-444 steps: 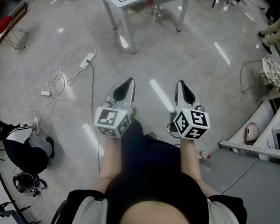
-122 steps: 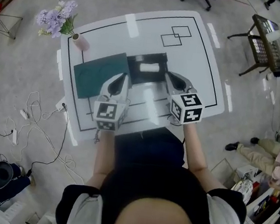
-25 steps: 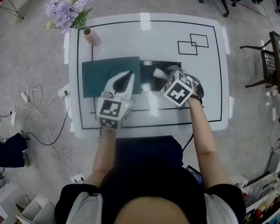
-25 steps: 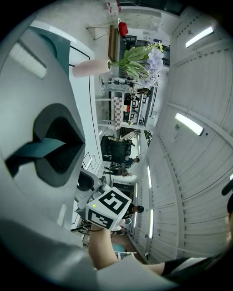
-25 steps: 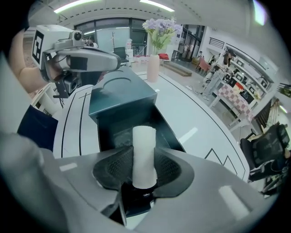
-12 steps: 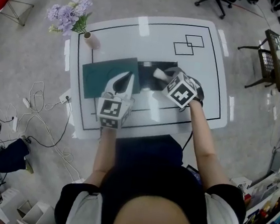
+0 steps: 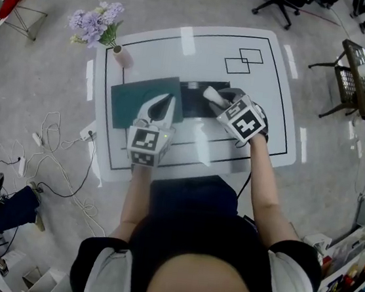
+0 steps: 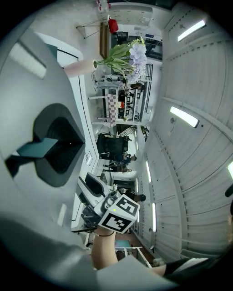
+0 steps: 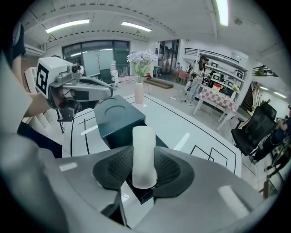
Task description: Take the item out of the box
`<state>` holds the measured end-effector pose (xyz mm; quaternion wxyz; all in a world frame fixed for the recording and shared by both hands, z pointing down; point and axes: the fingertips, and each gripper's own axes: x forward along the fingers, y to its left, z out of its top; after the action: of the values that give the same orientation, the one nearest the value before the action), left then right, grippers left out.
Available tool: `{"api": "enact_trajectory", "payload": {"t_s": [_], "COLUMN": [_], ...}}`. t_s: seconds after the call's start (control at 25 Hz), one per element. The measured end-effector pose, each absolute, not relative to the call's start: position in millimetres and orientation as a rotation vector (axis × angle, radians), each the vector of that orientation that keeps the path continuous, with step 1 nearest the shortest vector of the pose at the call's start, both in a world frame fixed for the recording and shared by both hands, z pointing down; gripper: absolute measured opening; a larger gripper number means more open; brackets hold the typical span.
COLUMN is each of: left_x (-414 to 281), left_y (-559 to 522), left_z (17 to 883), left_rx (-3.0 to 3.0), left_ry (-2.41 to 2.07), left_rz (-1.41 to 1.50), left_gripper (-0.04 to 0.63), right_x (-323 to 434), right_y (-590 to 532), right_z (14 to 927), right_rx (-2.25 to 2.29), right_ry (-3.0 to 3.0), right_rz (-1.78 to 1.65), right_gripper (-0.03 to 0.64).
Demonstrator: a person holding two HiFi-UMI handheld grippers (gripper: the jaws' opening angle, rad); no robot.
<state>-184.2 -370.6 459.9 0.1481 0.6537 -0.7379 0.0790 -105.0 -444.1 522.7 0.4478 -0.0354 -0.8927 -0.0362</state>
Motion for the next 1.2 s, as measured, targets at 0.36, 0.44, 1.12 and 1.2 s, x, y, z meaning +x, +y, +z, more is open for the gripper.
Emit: {"api": "enact_trajectory", "payload": {"t_s": [0.36, 0.44, 1.12, 1.2], "left_x": [-184, -182, -166, -162], "left_y": [-366, -366, -372, -373], "left_z": [450, 447, 430, 426], "left_rx": [1.914, 1.925, 1.987, 1.999], "left_ry": [-2.130, -2.127, -2.133, -2.134], "left_rz": [0.254, 0.254, 0.225, 0.223], "left_gripper": [0.009, 0.009, 0.009, 0.009], "right_x": [-97, -94, -51, -43], "right_y": [-450, -450, -461, -462], "right_z": [490, 483, 415, 407], "right_rx": [0.036, 0.060, 0.324, 0.363], "right_ry": [-2.319, -2.337, -2.561, -2.585], "right_rz": [-0.046, -0.053, 0.043, 0.060], "right_gripper": [0.137, 0.137, 0.138, 0.138]}}
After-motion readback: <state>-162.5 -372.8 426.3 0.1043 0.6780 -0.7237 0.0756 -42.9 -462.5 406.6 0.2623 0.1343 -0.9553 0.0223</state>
